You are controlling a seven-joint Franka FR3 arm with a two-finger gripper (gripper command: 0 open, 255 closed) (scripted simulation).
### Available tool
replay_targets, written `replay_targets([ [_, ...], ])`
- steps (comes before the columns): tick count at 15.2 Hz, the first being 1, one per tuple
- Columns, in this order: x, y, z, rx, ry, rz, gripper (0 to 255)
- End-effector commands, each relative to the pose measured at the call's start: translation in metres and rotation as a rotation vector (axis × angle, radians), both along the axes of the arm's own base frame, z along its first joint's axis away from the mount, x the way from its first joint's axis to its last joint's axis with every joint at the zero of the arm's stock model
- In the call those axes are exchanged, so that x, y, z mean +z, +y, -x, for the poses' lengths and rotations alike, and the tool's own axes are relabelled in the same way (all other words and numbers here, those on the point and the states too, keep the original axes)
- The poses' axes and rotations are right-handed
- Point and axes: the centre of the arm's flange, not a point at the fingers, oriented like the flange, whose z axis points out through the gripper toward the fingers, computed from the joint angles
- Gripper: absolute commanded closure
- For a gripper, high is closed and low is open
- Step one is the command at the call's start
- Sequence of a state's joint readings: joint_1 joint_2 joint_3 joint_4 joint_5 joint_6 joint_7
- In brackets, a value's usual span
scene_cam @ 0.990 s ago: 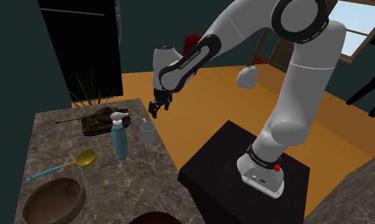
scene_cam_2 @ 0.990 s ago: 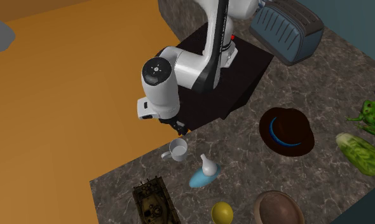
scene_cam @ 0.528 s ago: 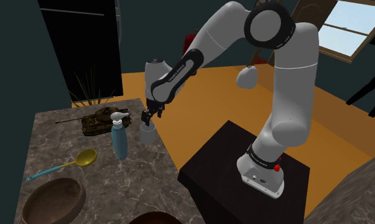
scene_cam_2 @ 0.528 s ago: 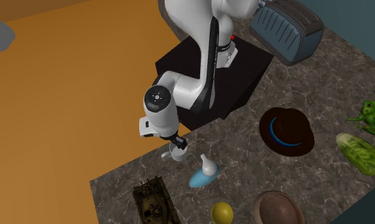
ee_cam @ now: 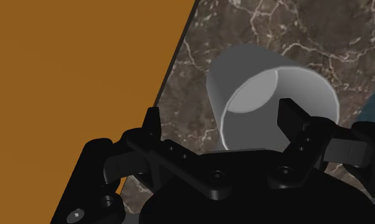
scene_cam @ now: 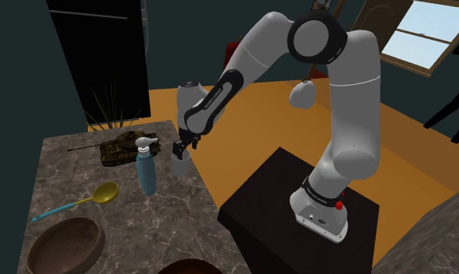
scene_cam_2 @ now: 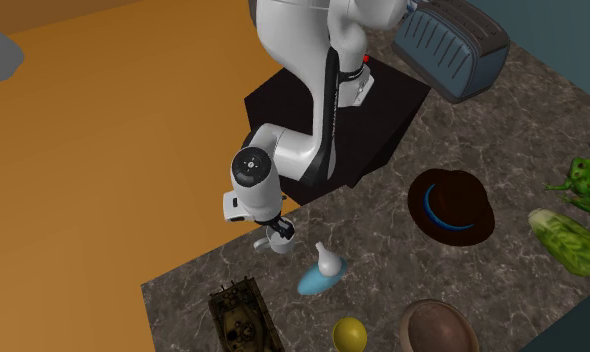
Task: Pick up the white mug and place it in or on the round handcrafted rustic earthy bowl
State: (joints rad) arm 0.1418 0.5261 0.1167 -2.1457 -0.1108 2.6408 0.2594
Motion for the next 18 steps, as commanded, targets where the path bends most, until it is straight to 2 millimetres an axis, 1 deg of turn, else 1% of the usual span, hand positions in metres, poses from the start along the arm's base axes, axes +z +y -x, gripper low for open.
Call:
replay_targets([
  [1, -0.001, 0.0, 0.0, 0.0, 0.0, 0.0, 0],
  [5, -0.001, 0.0, 0.0, 0.0, 0.0, 0.0, 0],
  [6, -0.001, 0.0, 0.0, 0.0, 0.0, 0.0, 255],
  [15, -0.001, 0.0, 0.0, 0.0, 0.0, 0.0, 255],
  [18, 0.015, 0.0, 0.0, 0.0, 0.0, 0.0, 255],
])
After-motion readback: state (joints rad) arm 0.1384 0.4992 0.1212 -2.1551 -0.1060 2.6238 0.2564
